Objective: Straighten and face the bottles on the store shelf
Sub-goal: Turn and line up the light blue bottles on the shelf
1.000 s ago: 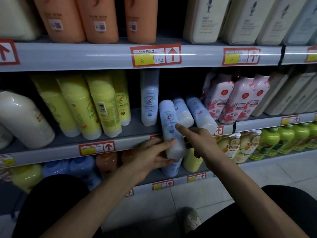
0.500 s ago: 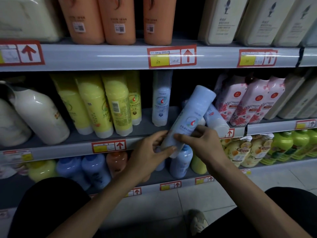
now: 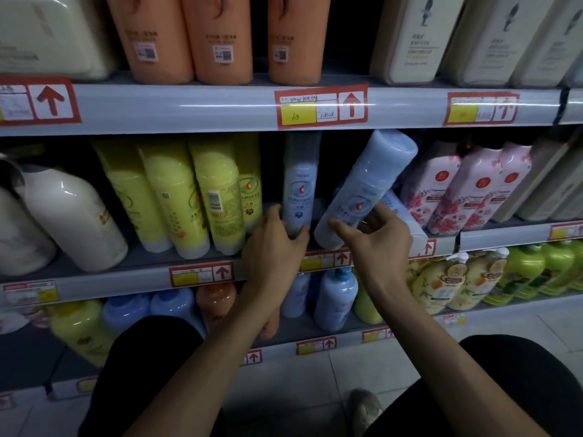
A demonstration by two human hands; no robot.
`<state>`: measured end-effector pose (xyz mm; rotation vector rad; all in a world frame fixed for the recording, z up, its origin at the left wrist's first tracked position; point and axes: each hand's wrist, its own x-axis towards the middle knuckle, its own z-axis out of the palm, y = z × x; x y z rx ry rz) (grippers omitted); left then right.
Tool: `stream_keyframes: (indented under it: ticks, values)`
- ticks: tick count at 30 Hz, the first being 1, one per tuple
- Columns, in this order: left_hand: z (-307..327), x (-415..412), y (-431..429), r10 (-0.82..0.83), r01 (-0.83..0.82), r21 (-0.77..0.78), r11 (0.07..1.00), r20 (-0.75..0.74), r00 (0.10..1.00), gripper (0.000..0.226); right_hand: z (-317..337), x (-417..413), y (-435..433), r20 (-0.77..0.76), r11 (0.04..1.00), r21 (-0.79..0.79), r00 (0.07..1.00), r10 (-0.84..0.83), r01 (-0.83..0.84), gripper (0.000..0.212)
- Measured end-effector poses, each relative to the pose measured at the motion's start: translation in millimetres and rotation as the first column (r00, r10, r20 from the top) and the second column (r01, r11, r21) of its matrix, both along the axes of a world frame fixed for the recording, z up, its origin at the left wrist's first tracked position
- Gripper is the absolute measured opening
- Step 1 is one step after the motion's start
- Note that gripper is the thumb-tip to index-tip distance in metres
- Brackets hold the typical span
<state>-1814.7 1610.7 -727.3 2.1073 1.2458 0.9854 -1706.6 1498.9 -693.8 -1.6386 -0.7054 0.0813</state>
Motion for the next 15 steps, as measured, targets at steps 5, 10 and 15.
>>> stream_keyframes:
  ticks: [5, 10, 15]
  values:
    - [3.8, 17.6, 1.3, 0.117, -0.120, -0.019, 0.993, -0.115, 0.986, 0.048, -6.6, -4.6, 11.5, 0.050, 0.999, -0.015, 0.998, -0.036, 0.037, 0.034]
    - [1.0, 25.8, 1.8, 0.182, -0.184, 0.007, 0.983, -0.188, 0.965, 0.041, -11.8, -1.8, 23.0, 0.077, 0.998, -0.044, 0.996, -0.052, 0.055, 0.037]
    - [1.3, 29.8, 2.9, 0.206, -0.206, 0.018, 0.978, -0.183, 0.961, 0.039, -18.2, -0.9, 33.3, 0.082, 0.996, -0.071, 0.996, -0.046, 0.052, 0.032]
